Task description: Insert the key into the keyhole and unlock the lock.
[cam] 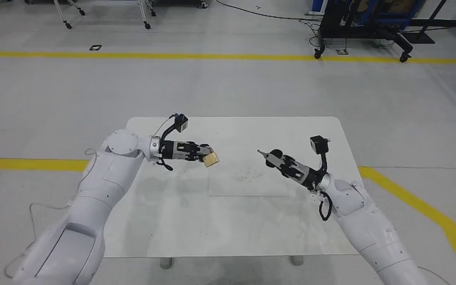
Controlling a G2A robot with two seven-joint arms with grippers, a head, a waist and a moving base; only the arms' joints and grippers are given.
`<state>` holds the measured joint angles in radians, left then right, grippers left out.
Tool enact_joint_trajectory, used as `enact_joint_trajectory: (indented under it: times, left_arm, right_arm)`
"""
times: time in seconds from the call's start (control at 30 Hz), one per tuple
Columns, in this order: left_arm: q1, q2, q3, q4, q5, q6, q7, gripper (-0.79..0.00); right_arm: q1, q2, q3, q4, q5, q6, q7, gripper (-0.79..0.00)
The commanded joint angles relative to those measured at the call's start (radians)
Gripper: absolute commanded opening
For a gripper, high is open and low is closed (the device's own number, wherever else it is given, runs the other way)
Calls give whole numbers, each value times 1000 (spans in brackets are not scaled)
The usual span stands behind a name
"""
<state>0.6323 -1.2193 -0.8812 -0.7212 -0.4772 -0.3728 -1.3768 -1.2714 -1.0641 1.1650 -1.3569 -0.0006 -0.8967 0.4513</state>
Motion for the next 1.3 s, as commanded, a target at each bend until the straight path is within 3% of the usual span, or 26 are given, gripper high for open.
enact_joint_trajectory:
  times: [0.0, 0.17, 0.33, 0.57, 1.0, 1.13, 1.27]
  left_arm:
    - [12, -6, 3, -16, -38, 70, 1, -785]
    - [-16, -46, 47, -2, -144, 228, -51, -785]
    - [-64, -102, 117, 57, -191, 342, -63, -785]
    - [-128, -183, 177, 166, -269, 410, -70, -785]
    - [-131, -186, 179, 171, -270, 409, -72, -785]
    - [-109, -184, 170, 172, -274, 502, 3, -785]
    - [-108, -190, 178, 172, -255, 586, 38, -785]
  right_arm:
    - [29, -10, -33, 7, 23, 10, -2, -785]
    - [116, -45, -122, 113, 164, -20, -23, -785]
    - [161, -75, -167, 188, 177, -72, -99, -785]
    - [166, -98, -174, 226, 126, -116, -188, -785]
    - [154, -98, -161, 219, 122, -116, -206, -785]
    - [158, -100, -153, 192, 98, -91, -212, -785]
    - [158, -94, -99, 146, -124, -100, -253, -785]
